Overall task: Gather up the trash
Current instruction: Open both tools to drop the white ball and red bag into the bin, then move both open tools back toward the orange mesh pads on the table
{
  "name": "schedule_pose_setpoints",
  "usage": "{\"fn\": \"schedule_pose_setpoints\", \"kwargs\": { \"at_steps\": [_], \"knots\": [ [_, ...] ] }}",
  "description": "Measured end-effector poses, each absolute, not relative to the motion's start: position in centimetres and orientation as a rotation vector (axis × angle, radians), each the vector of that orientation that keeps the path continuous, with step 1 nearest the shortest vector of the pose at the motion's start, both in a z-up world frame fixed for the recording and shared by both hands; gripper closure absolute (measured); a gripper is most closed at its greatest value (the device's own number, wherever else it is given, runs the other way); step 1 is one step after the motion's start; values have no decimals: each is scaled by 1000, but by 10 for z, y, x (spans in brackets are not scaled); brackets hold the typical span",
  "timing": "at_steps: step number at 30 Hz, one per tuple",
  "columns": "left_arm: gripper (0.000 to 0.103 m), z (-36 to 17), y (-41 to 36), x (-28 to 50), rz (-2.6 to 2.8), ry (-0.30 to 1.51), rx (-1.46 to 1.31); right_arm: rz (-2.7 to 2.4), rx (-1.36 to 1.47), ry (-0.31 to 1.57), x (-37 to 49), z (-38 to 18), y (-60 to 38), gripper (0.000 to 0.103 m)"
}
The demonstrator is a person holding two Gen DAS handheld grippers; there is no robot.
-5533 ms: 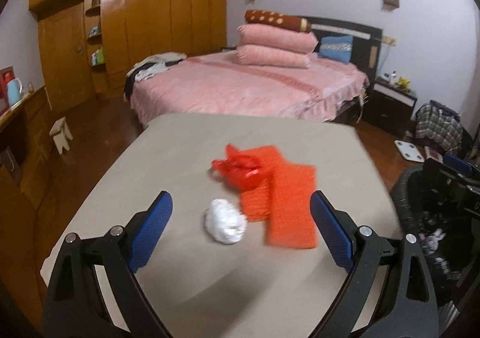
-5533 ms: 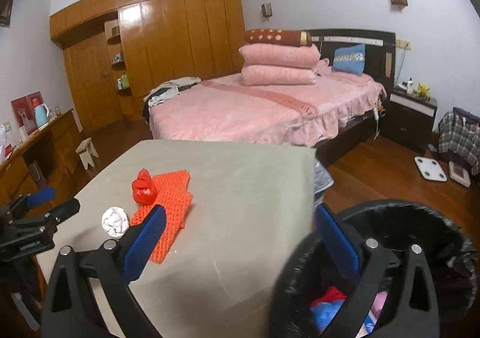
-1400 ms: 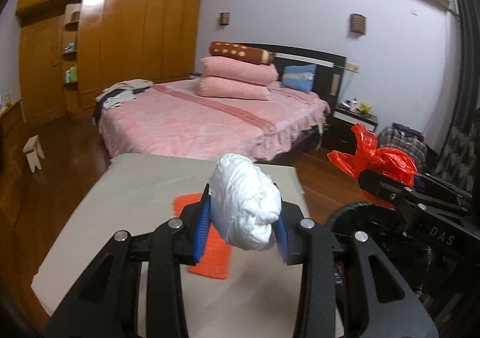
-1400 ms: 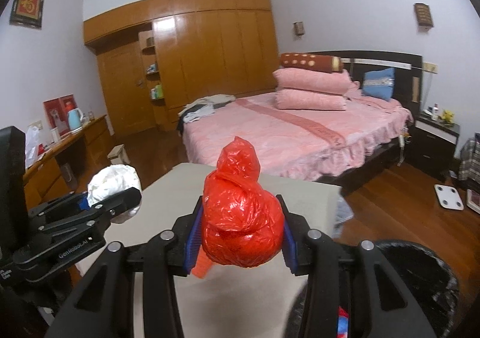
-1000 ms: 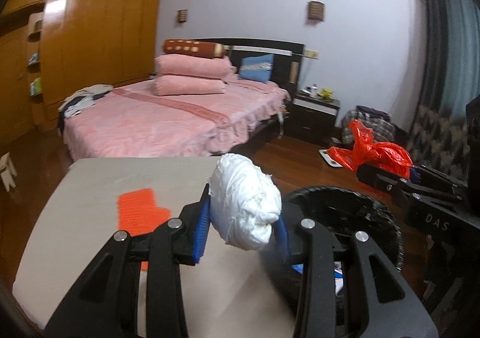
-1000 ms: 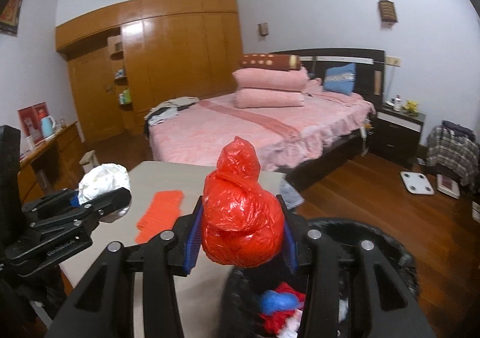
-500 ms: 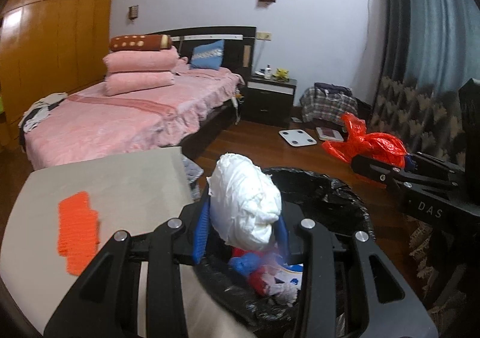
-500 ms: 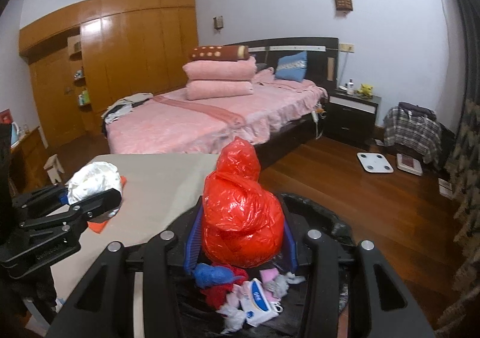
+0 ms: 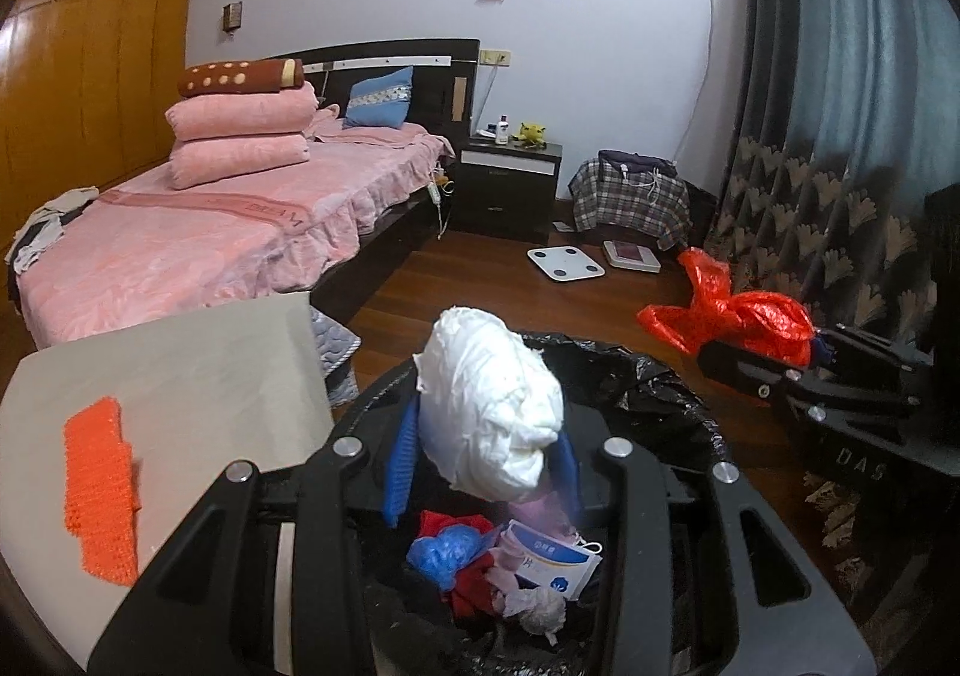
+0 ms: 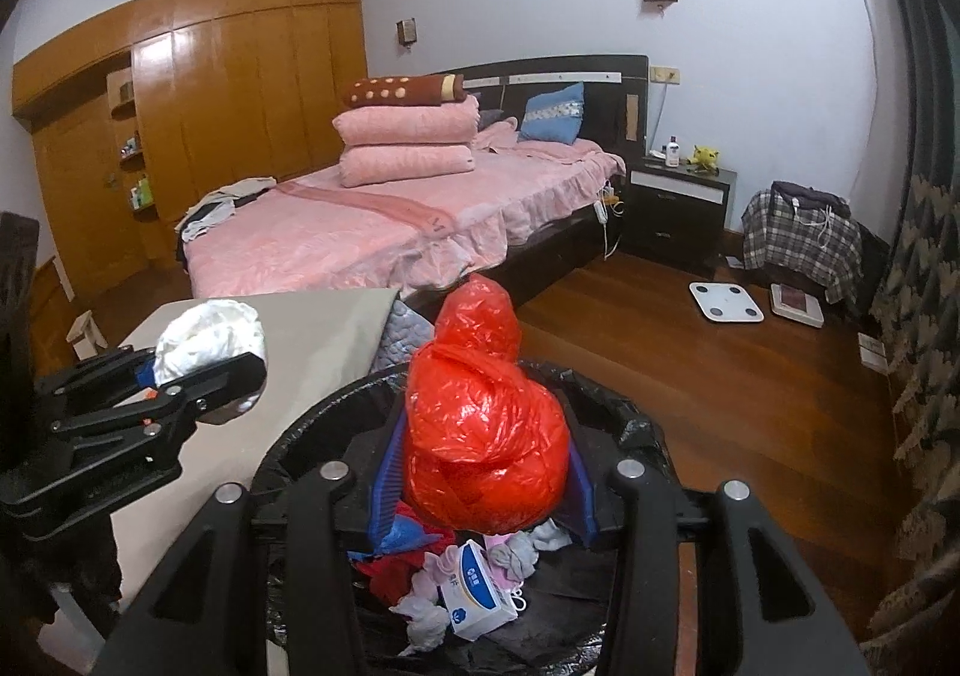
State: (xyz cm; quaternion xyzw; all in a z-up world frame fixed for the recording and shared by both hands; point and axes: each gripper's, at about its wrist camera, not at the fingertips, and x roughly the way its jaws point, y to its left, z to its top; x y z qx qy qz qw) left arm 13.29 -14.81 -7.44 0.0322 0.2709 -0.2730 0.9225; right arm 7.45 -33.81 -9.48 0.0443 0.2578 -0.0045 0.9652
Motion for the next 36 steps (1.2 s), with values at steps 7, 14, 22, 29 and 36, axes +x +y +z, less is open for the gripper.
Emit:
{"fn": "schedule_pose_setpoints", "kwargs": {
  "at_steps": [7, 14, 22, 29, 36],
  "knots": [
    [36, -76, -140, 136, -592, 575, 23, -49, 82, 525, 76, -98, -342, 19],
    [18, -61, -106, 133, -512, 543, 11, -20, 83, 485, 71, -88, -335, 6],
    [13, -37, -44, 126, -372, 497, -6, 62, 97, 448, 82, -73, -300, 6],
    [12, -28, 19, 122, -220, 479, -19, 146, 73, 453, 102, -71, -257, 6],
    [12, -32, 72, 121, -100, 485, -36, 213, 58, 462, 124, -75, -210, 6]
  ]
}}
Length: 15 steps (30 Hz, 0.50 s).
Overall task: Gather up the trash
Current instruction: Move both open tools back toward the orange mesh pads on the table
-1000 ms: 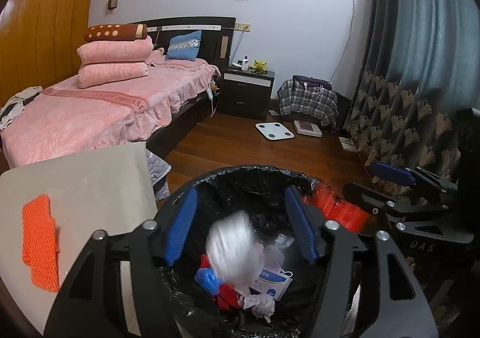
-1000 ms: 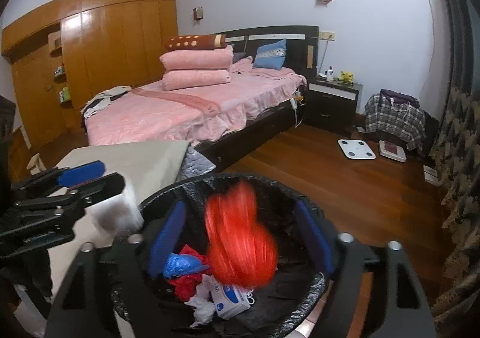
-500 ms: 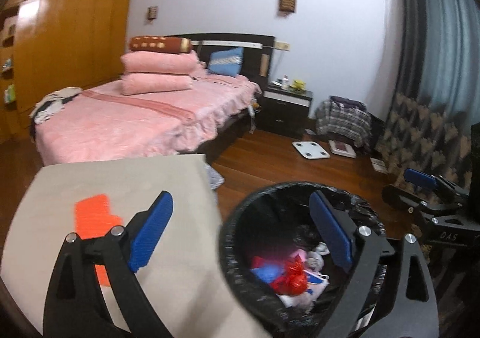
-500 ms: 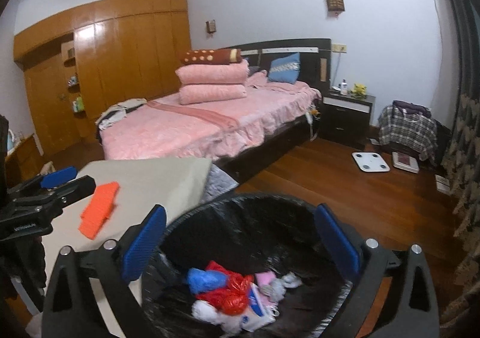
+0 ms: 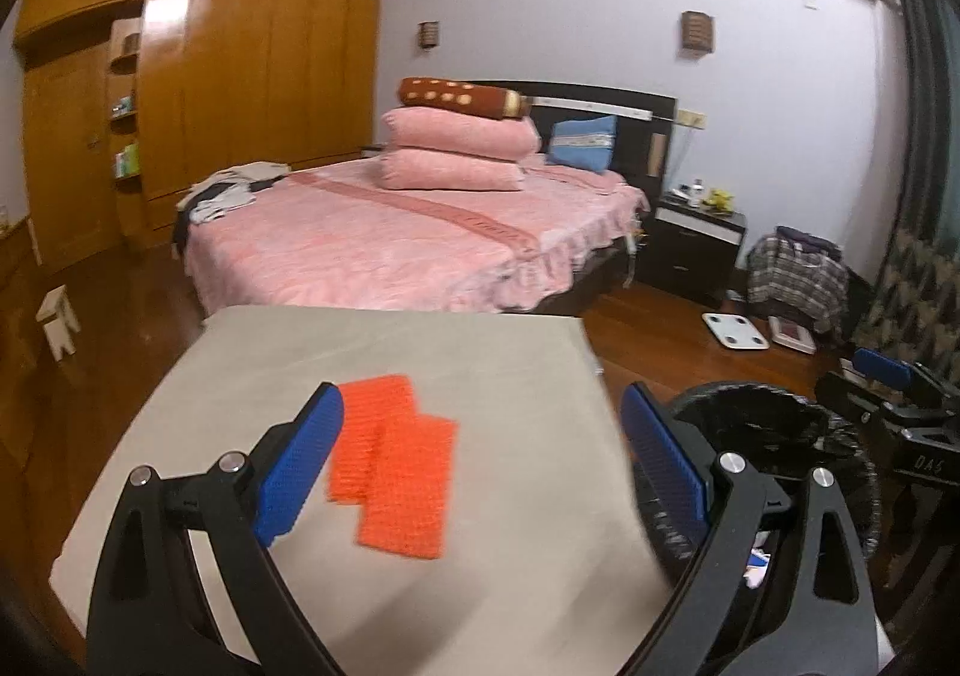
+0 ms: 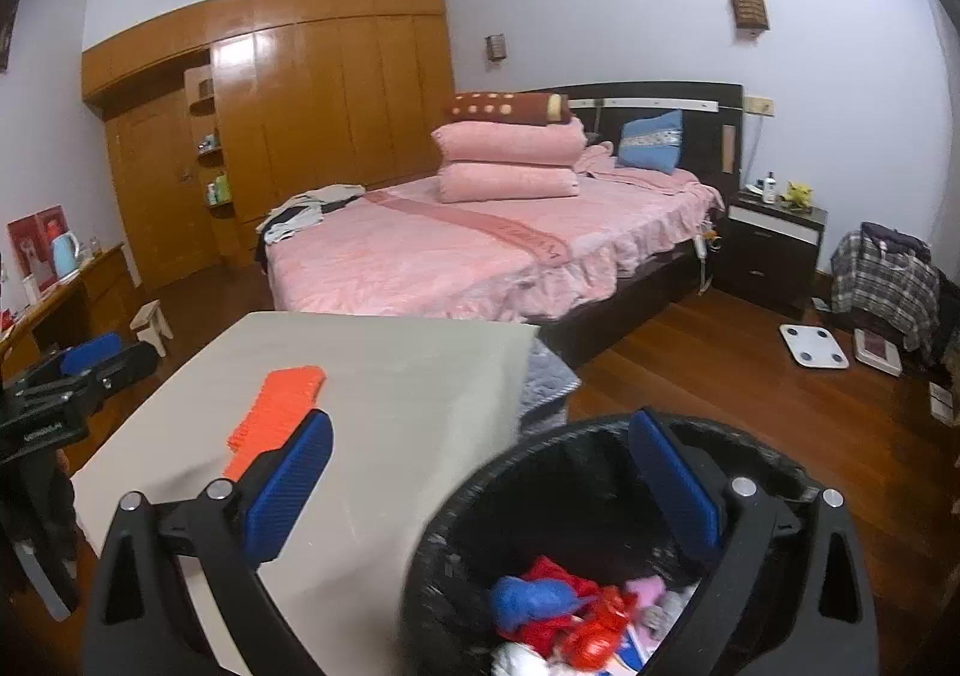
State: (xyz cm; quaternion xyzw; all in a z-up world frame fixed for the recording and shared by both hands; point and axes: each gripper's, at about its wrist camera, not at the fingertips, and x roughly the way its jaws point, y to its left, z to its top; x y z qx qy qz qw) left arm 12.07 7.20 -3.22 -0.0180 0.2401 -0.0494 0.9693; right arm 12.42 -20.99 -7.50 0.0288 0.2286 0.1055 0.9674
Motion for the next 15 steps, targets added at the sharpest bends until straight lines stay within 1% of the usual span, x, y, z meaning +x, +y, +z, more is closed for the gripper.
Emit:
{"fn": "schedule_pose_setpoints", "kwargs": {
  "at_steps": [15],
  "knots": [
    [12, -64, 155, 134, 45, 529, -43, 305, 38, 547, 186, -113, -107, 6]
  ]
}}
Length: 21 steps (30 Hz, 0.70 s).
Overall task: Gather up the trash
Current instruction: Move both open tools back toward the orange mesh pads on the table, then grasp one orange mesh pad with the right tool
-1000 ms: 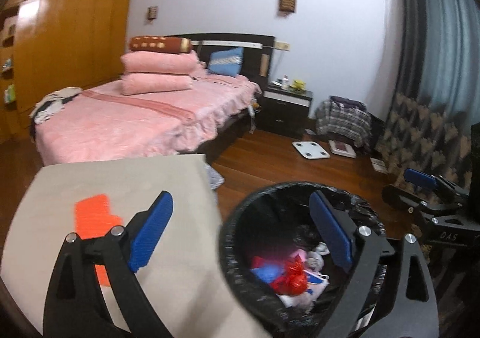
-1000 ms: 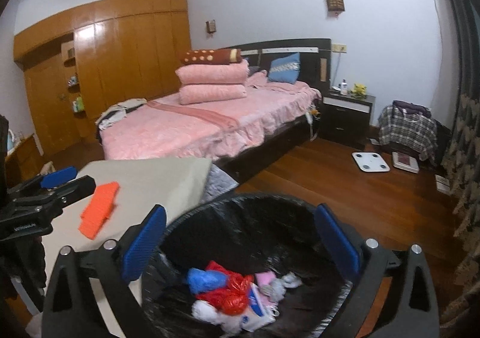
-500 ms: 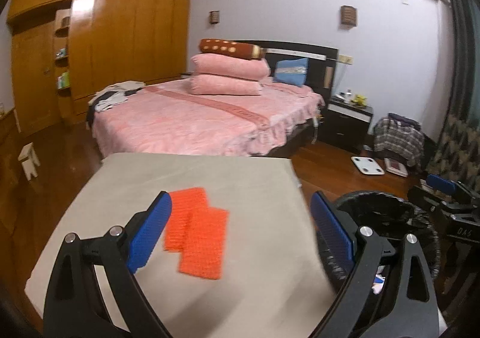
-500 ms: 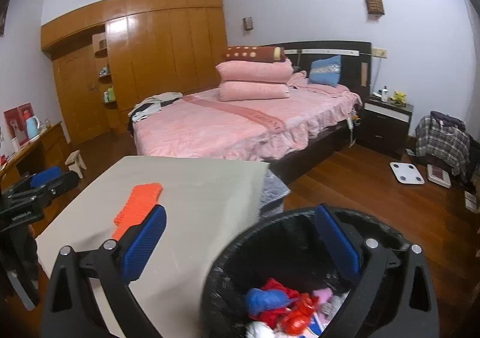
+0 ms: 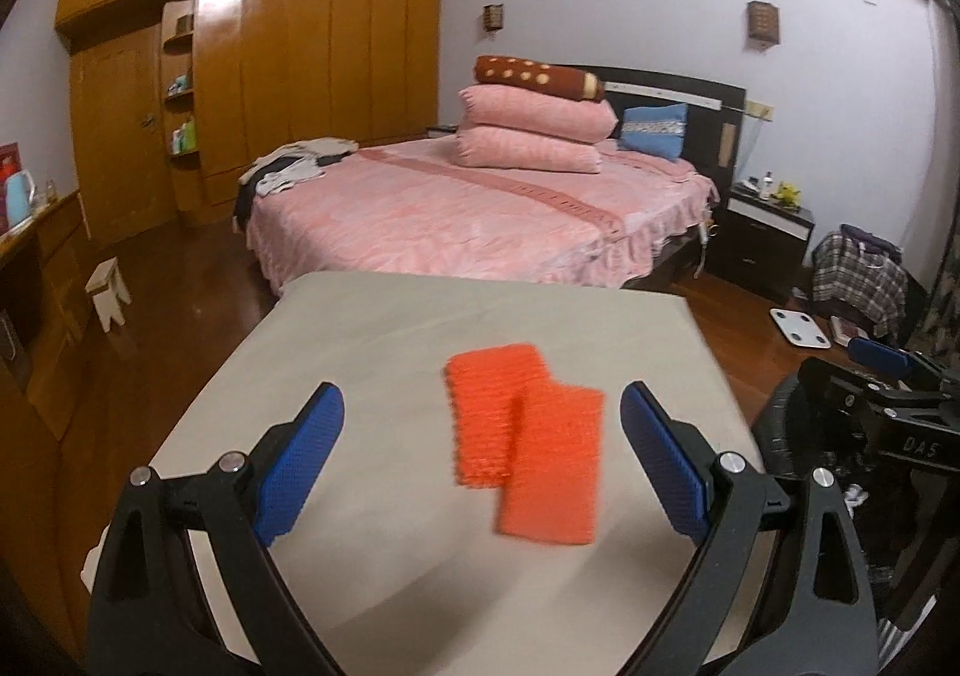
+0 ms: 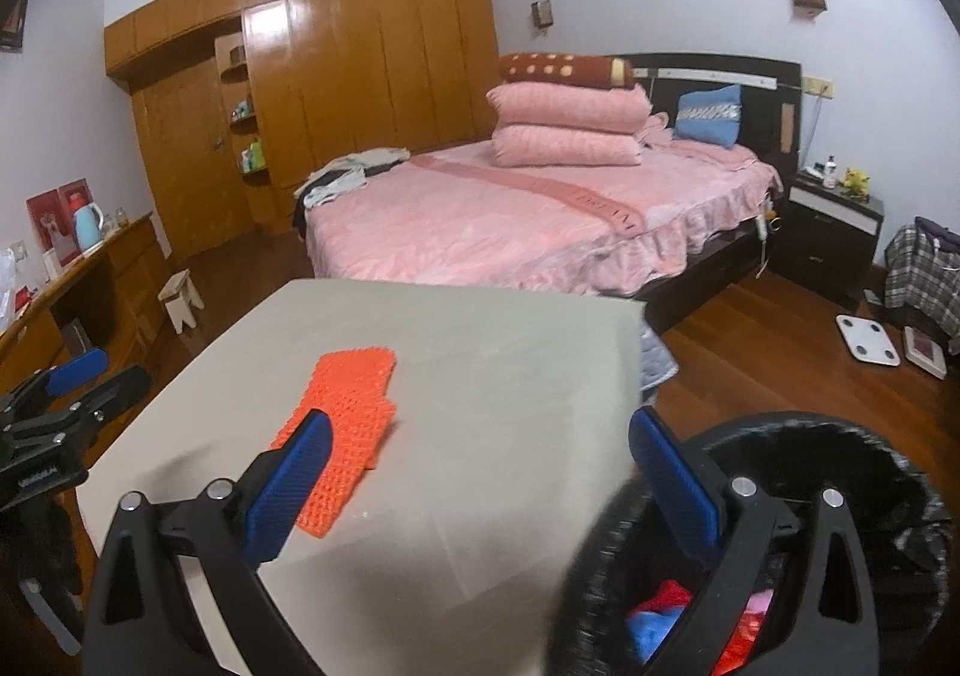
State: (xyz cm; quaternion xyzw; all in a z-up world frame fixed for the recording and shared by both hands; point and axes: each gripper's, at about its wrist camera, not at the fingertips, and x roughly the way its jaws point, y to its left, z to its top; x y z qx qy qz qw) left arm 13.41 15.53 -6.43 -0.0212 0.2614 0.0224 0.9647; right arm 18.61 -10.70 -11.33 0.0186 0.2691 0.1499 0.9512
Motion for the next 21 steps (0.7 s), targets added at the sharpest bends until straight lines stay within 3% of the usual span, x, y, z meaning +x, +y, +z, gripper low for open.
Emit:
{"fn": "schedule_pose_setpoints", "kwargs": {
  "at_steps": [21],
  "knots": [
    [12, -117, 224, 159, 113, 623, -61, 358, -51, 740, 234, -194, -2, 9]
  ]
}}
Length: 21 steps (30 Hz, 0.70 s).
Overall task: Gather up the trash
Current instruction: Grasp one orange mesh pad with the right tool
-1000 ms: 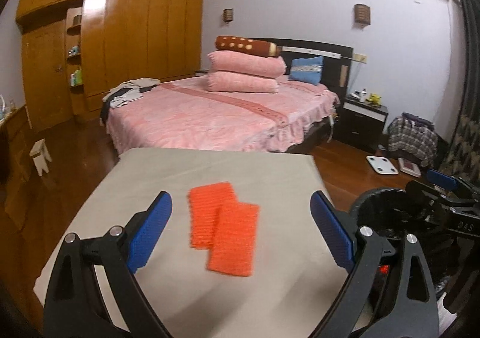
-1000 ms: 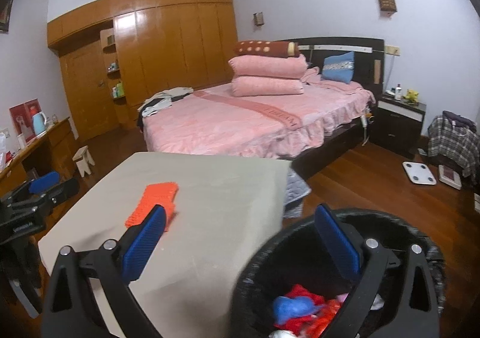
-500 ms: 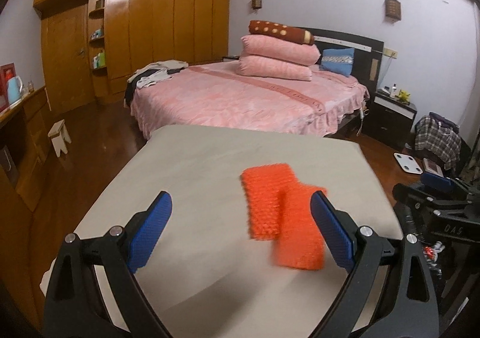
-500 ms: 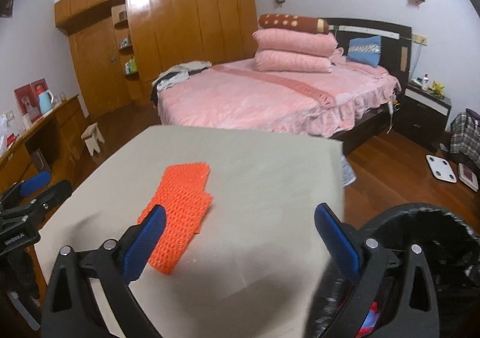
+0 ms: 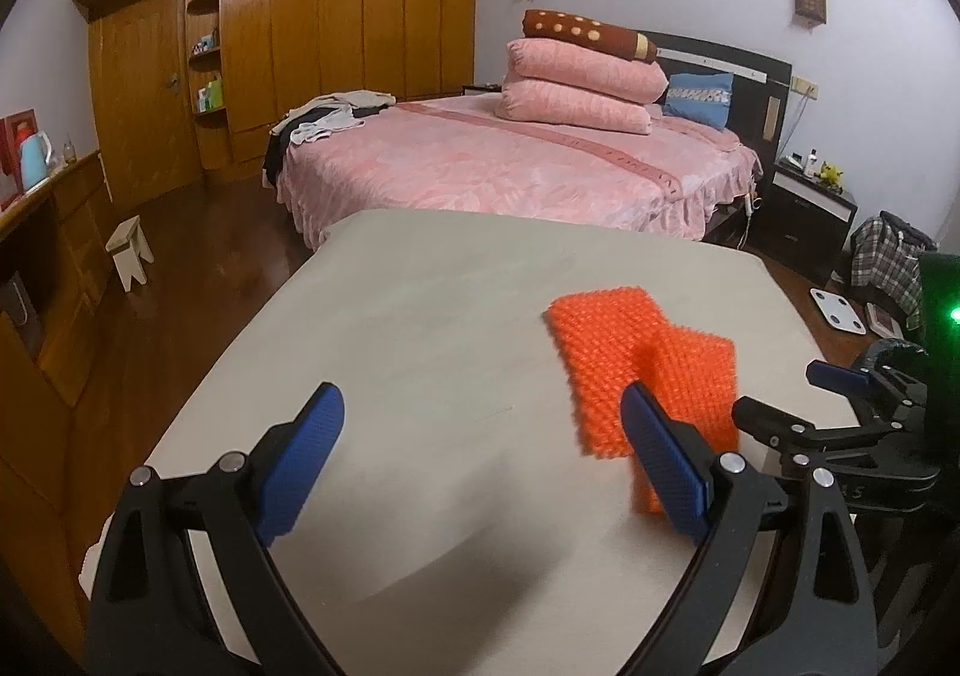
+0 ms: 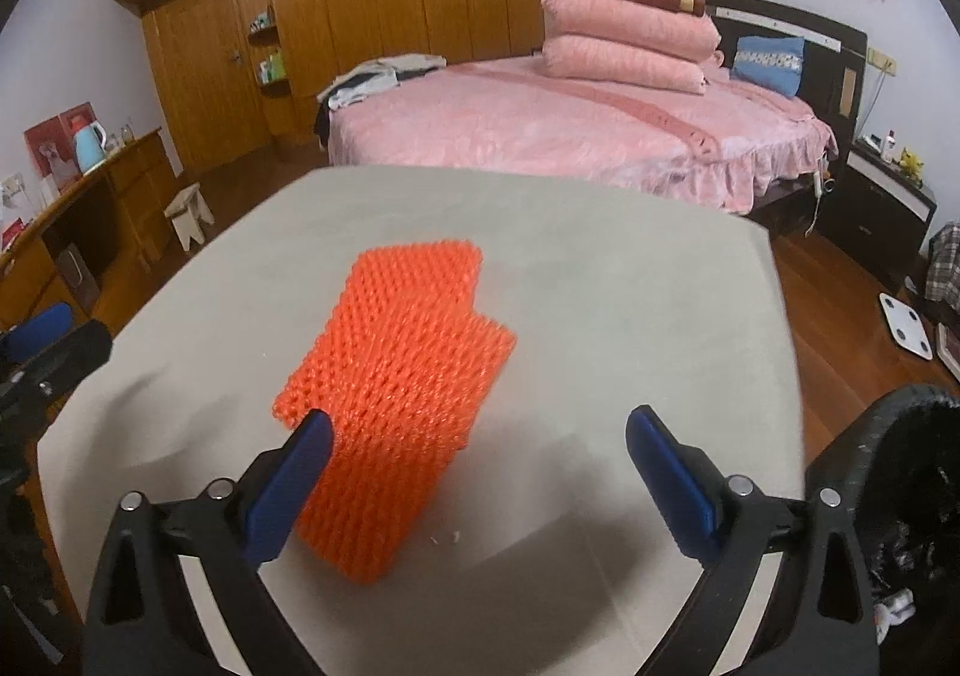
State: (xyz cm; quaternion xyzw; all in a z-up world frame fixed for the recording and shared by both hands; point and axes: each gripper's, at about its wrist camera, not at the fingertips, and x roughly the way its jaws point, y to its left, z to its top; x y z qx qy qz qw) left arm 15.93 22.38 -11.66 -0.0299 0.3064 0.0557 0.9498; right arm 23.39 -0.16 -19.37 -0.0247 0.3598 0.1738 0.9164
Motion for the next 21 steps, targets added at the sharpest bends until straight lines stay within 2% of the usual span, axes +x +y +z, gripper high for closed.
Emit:
{"fn": "schedule_pose_setpoints", "kwargs": {
  "at_steps": [9, 17, 20, 21],
  "knots": [
    [12, -122, 234, 160, 118, 630, -71, 414, -58, 853, 237, -217, 18, 29],
    [12, -122, 237, 162, 119, 628, -77, 490, -43, 875, 231, -217, 24, 72],
    [12, -120, 236, 163, 115, 626, -76, 510, -42, 870, 229, -213, 24, 85],
    [12, -120, 234, 163, 113, 626, -75, 518, -37, 868, 228, -211, 22, 86]
  ]
}}
